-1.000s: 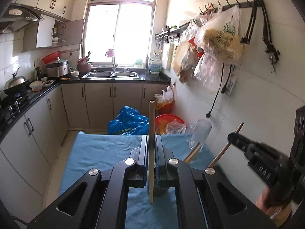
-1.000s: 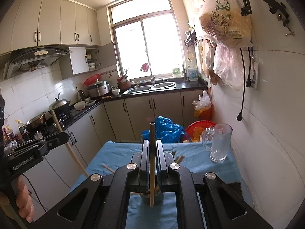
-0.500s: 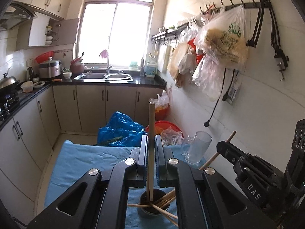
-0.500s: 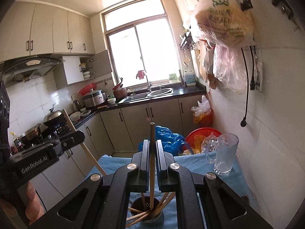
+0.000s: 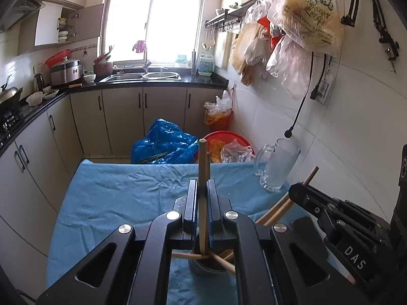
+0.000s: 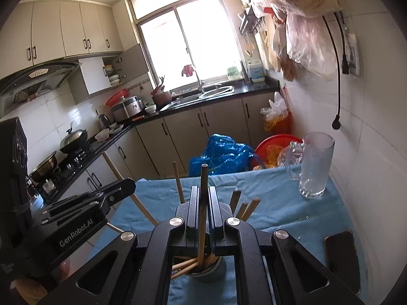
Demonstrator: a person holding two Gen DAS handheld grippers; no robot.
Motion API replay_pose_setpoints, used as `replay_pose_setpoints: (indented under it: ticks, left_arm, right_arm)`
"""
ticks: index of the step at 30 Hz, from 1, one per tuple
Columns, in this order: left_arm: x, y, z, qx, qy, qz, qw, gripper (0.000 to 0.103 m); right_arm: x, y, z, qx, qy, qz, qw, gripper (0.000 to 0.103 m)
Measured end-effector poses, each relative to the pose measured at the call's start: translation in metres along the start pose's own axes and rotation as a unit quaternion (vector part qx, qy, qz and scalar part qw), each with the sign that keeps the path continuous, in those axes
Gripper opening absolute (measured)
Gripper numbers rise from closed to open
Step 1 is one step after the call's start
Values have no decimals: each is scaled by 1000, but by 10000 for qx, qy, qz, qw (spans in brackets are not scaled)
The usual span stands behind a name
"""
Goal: Organize utensils
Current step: 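Lower the chopsticks into the black cup and open both tools to release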
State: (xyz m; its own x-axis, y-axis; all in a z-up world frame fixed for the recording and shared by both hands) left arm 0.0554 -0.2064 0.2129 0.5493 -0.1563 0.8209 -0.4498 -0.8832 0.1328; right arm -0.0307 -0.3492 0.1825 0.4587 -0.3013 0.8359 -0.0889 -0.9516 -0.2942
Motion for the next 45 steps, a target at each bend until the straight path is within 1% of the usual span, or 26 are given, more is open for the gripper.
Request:
replay_pose_setpoints:
  ticks: [8,16,19,30,45]
  left_arm:
    - [-22,-4,9,211,-148,136,9996,6]
    - [-36,-9,15,193,-337,82,9992,6]
    - [-38,-11,15,252,-295,111,9992,7]
    - [-38,-9,13,250,-293,102,9992,7]
    - [-40,-12,14,337,-300,101,9989,8]
  right_arm:
    - [-16,1,9,55,-229,27,9997,7]
    - [-25,-3,14,55,-367,-32,9993,7]
    - [-28,-4,15,58,-400,-42,9992,7]
    - [-29,-11,14,79,-418,-148,9990,7]
    - [-28,-14,14,73,-421,-104,9990,7]
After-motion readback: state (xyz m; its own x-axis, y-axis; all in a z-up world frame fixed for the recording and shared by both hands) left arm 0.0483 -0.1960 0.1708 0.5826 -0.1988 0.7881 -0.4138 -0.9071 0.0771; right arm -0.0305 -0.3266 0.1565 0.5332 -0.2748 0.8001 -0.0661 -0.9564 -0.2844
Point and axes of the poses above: each gripper's, at about its wrist camera, not at the fingertips, and z roughly the way its jaws point, y to its right, x to its top, the point moved 2 cm from there along z, roughly the way its jaws point
